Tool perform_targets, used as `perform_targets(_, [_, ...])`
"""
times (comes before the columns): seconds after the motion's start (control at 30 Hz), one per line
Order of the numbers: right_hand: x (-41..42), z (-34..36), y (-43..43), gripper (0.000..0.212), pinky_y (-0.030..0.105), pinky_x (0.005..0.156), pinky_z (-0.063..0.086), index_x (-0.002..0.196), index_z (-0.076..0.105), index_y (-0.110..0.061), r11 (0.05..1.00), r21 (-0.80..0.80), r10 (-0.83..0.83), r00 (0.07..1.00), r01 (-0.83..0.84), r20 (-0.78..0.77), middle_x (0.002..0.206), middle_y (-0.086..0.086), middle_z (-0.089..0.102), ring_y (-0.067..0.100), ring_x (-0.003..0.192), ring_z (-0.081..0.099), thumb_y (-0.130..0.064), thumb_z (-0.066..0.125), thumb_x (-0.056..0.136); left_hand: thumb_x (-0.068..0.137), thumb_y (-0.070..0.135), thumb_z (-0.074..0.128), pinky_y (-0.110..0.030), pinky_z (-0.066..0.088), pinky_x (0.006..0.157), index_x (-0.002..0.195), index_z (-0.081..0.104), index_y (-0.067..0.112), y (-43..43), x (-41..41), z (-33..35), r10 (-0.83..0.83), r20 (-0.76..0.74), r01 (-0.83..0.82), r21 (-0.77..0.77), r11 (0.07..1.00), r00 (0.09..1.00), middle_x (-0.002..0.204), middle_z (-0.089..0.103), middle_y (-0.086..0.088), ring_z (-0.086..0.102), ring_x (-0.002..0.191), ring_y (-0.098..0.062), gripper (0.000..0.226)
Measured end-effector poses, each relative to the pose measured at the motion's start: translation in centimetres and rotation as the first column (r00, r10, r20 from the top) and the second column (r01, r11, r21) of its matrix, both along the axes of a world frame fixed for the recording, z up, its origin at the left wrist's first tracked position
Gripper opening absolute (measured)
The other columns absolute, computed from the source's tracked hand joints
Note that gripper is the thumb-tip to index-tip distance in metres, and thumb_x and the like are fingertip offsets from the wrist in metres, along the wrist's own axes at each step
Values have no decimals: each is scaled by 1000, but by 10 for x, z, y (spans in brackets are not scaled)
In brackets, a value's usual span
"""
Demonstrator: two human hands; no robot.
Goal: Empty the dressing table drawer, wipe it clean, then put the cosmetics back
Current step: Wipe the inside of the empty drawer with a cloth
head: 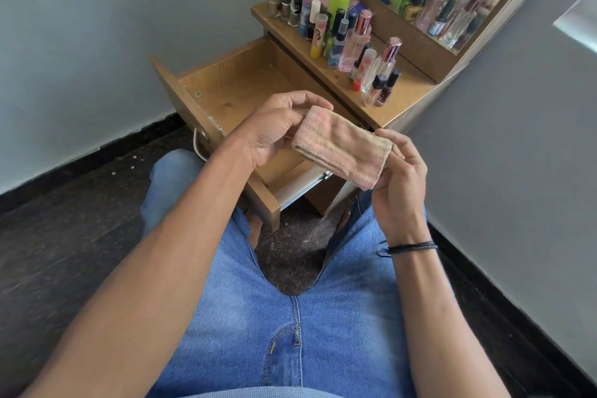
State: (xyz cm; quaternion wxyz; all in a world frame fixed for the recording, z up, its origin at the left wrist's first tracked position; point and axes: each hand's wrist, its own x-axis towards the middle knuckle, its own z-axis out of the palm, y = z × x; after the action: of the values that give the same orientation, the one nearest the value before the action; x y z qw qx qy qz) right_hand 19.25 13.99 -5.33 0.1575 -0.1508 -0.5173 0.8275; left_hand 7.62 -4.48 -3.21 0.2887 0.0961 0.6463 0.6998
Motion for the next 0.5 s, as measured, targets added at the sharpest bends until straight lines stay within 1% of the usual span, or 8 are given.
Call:
perform_targets(0.1, [0, 2, 2, 24, 25, 50, 57, 101, 67, -8, 997, -71, 40, 999, -37, 34, 86, 6, 72, 13, 65, 66, 7, 49, 97, 98, 1, 55, -20, 47, 51, 109, 74, 18, -2, 1, 2, -17, 30, 17, 10, 1000, 999, 87, 68, 1, 56, 64, -7, 28])
perform_targets(0.2, [-1, 3, 4, 25, 26, 49, 57, 106, 65, -7, 993, -113, 51, 997, -44, 59, 88, 7, 73, 13, 66, 67, 5, 43, 98, 101, 8, 53, -25, 54, 56, 121, 70, 16, -6, 1, 3, -32, 104, 25, 68, 997, 994, 91, 70, -2, 62, 68, -10, 27])
perform_targets(0.27, [-2, 3, 4, 27, 28, 52, 58, 107, 65, -7, 991, -124, 53, 997, -44, 65, 93, 9, 72, 17, 73, 68, 1, 41, 99, 105, 21, 51, -29, 57, 60, 128, 65, 15, -7, 1, 6, -61, 161, 45, 101, 994, 985, 96, 72, -5, 66, 74, -13, 27])
perform_targets(0.33, [-2, 2, 4, 26, 34, 59, 60, 106, 67, -8, 990, -134, 47, 995, -35, 88, 96, 10, 72, 21, 81, 69, -6, 43, 98, 104, 33, 54, -31, 59, 62, 133, 61, 13, -6, 3, 9, -79, 167, 69, 60, 996, 983, 97, 74, -6, 69, 77, -15, 35])
perform_targets(0.37, [-2, 1, 5, 26, 38, 63, 61, 106, 68, -8, 989, -141, 48, 994, -34, 97, 97, 12, 72, 25, 84, 68, -11, 44, 97, 102, 33, 59, -30, 58, 61, 134, 60, 13, -5, 4, 10, -79, 148, 76, 29, 997, 986, 95, 74, -4, 69, 76, -14, 38])
perform_targets(0.43, [-1, -2, 6, 33, 45, 76, 57, 109, 69, -7, 988, -150, 64, 992, -47, 111, 106, 18, 69, 34, 94, 64, -20, 44, 92, 97, 23, 68, -28, 58, 60, 133, 61, 13, -4, 4, 9, -65, 114, 68, -17, 998, 991, 91, 74, -2, 69, 72, -11, 38])
perform_targets(0.5, [0, -3, 7, 34, 51, 83, 55, 112, 69, -7, 989, -131, 91, 988, -74, 127, 113, 23, 66, 41, 103, 60, -26, 45, 97, 93, 15, 72, -28, 58, 62, 131, 62, 14, -4, 3, 8, -52, 100, 55, -30, 998, 994, 91, 75, -4, 69, 72, -12, 39])
